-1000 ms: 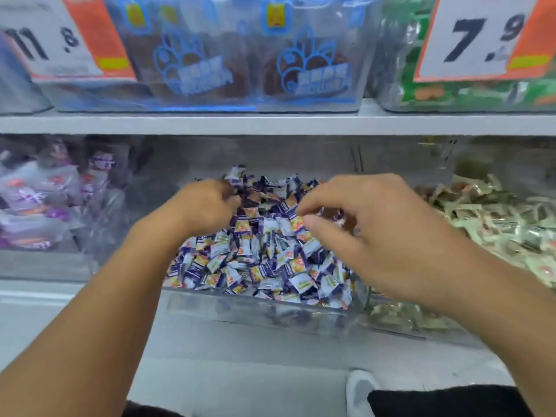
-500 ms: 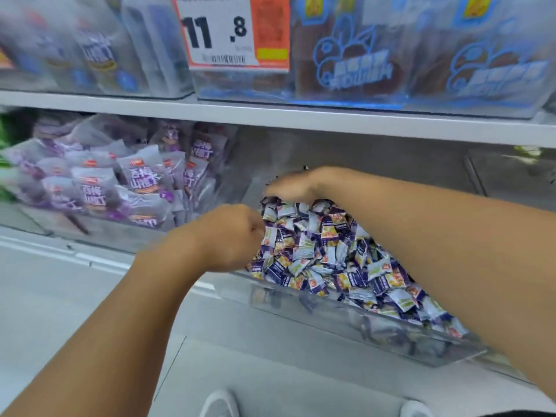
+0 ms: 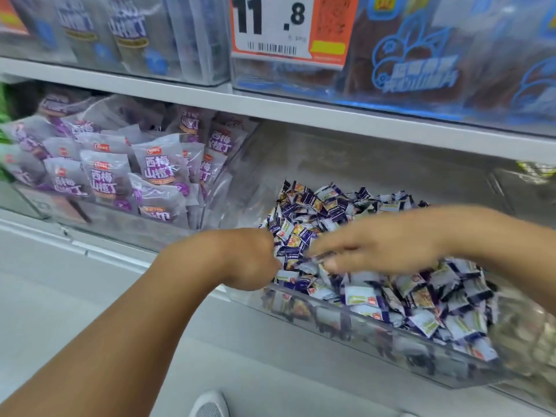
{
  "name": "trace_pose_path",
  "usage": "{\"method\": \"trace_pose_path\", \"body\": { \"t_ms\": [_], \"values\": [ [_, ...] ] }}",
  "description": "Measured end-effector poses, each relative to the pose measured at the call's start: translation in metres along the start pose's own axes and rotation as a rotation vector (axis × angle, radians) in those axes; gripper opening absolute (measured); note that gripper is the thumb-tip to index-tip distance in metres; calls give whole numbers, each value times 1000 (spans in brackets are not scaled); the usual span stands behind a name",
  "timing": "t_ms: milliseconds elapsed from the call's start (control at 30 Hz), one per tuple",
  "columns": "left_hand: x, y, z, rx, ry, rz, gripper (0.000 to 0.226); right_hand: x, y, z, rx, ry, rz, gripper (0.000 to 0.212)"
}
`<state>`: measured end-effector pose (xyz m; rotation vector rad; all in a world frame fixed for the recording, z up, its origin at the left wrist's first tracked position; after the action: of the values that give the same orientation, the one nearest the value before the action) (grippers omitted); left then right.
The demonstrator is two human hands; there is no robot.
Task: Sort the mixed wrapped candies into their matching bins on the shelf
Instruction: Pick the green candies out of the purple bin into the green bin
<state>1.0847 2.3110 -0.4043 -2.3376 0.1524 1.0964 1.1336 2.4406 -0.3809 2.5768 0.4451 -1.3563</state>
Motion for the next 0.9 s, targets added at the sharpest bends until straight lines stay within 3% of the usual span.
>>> {"method": "trace_pose_path", "body": {
  "t_ms": [67, 133, 300, 400, 467, 533, 667, 767, 900],
  "values": [
    [-1, 0, -1, -13, -10, 2, 28, -37, -23, 23, 63, -215, -4, 45],
    [-1, 1, -2, -30, -23, -9, 35, -53, -50, 58, 170, -303, -35, 45],
    [3, -4, -2, -32, -32, -45, 34, -35, -80, 144, 306, -183, 119, 64],
    [0, -3, 4, -45, -58, -78, 8, -36, -89, 162, 347, -132, 201, 73],
    [-5, 0, 4, -69, -86, -89, 10, -35, -95, 161, 364, -100, 277, 83],
    [-7, 6, 8, -95, -87, -99, 5, -32, -91, 153, 329, -84, 353, 79],
    [-5, 10, 15, -113, -62, -106, 35, -24, -54, 122, 150, 26, 467, 46],
    [-1, 8, 16, -85, -10, -69, 66, -30, -26, 79, 25, -20, 269, 32],
    [1, -2, 11, -4, 10, -50, 54, -1, -3, 23, -75, 40, -74, 39]
  ]
}}
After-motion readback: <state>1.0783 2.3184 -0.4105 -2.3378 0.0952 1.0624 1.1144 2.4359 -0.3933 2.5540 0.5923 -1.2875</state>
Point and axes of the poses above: each hand's wrist, its own z-axis towards the middle knuckle, its own x-axis out of the palm, y = z × x, the point moved 8 cm from there along z, towards the middle knuckle, and after that the axes turned 14 degrees about -z, right-handed, at the moved point
